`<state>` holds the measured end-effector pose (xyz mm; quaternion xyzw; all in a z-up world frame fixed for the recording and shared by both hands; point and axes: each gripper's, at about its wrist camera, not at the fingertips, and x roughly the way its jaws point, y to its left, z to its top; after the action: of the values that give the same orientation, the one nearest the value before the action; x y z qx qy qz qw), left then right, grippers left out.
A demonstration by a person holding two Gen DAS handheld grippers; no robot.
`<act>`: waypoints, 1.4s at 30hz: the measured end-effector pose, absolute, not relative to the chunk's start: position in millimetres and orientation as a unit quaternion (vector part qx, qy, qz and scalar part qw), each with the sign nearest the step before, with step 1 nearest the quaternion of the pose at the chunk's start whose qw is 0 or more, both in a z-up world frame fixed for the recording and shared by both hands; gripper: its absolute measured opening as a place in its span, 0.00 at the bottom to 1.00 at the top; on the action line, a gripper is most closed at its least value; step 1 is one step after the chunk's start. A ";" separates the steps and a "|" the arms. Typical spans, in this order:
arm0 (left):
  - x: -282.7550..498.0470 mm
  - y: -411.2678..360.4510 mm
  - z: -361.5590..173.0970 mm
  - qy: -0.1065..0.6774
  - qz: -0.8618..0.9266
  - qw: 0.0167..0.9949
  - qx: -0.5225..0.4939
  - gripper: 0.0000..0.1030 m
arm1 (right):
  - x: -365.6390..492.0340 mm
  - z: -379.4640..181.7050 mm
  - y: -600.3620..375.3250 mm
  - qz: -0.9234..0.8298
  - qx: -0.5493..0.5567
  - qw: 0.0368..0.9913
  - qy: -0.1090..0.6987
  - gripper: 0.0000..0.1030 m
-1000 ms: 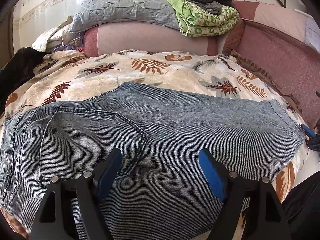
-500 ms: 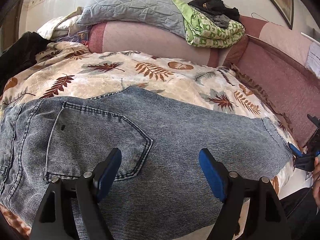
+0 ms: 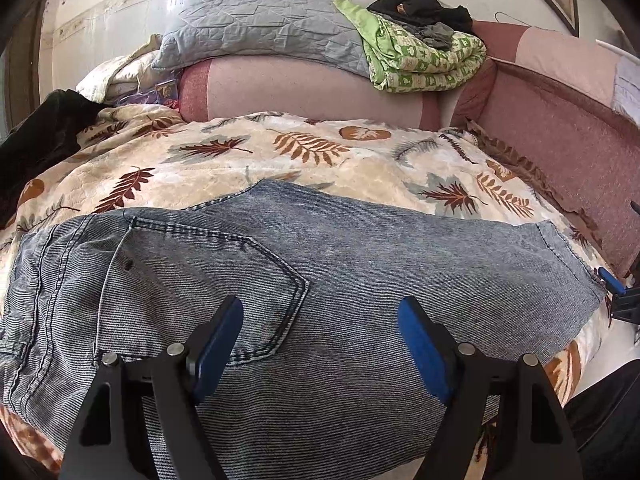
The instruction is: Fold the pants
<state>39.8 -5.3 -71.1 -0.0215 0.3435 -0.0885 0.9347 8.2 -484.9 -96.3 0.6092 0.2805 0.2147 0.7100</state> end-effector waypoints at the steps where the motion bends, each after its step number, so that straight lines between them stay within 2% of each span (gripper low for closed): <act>1: 39.8 -5.0 -70.9 0.342 -0.087 0.935 -0.021 0.78 | 8.3 -96.1 -484.8 0.216 0.609 0.710 0.281 0.90; 42: 39.4 -0.5 -68.1 0.324 -0.064 0.943 -0.024 0.78 | 18.8 -93.6 -470.3 0.228 0.598 0.710 0.294 0.90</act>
<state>39.4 -0.5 -68.1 -0.0236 0.3243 -0.0643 0.9435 18.8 -470.3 -93.6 0.5977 0.2942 0.2278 0.7102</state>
